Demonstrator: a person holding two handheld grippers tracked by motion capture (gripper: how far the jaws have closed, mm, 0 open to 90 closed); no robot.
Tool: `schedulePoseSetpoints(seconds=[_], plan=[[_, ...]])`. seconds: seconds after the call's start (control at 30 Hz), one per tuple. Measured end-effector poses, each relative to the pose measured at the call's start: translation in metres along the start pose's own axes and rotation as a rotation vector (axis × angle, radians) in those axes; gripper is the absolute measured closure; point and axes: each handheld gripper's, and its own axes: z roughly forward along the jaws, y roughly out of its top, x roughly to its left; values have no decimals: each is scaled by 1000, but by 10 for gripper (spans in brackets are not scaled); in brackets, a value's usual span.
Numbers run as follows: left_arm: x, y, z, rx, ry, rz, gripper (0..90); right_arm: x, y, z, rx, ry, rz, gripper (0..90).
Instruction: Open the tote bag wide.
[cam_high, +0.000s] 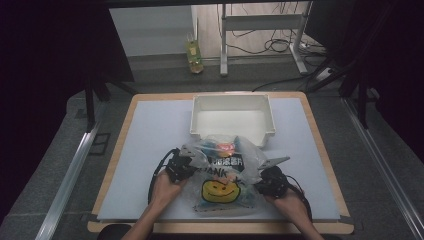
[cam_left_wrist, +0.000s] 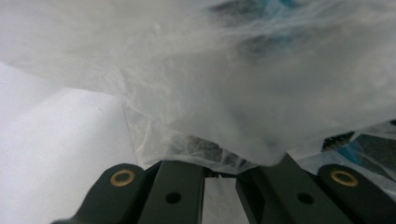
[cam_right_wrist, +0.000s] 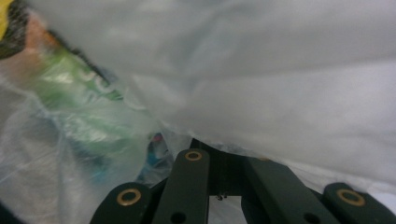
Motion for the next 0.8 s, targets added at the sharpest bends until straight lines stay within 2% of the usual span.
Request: schedulePoseSetpoints(seconds=[0.07, 0.1, 0.13, 0.23, 0.27, 0.3, 0.33, 0.37, 0.53, 0.67, 0.7, 0.73, 0.8], plan=[[0, -2, -5, -12, -8, -4, 889, 2, 0, -2, -5, -20, -17, 888], [0, -4, -13, -34, -21, -9, 882, 0, 2, -7, -21, -39, -20, 875], [0, -4, -13, -34, -21, -9, 880, 0, 2, -7, -21, -39, -20, 875], [0, -5, -32, -81, -36, -13, 880, -1, 11, -20, -62, -42, -19, 870], [0, -5, -32, -81, -36, -13, 880, -1, 11, -20, -62, -42, -19, 870], [-2, -6, -40, -102, -42, -10, 880, 0, 17, -27, -88, -34, -28, 870], [-2, -6, -40, -102, -42, -10, 880, 0, 17, -27, -88, -34, -28, 870], [-5, -6, -48, -117, -44, -3, 880, 2, 23, -33, -102, -28, -36, 870], [-11, -7, -64, -148, -47, 13, 880, 7, 33, -41, -119, -16, -51, 870], [-15, -5, -82, -173, -53, 28, 880, 14, 40, -50, -130, -2, -69, 870], [-18, -3, -92, -185, -55, 37, 880, 18, 44, -55, -139, 11, -76, 870], [-18, -3, -92, -185, -55, 37, 880, 18, 44, -55, -139, 11, -76, 870], [-21, 1, -102, -195, -50, 53, 880, 23, 48, -61, -144, 19, -85, 870]])
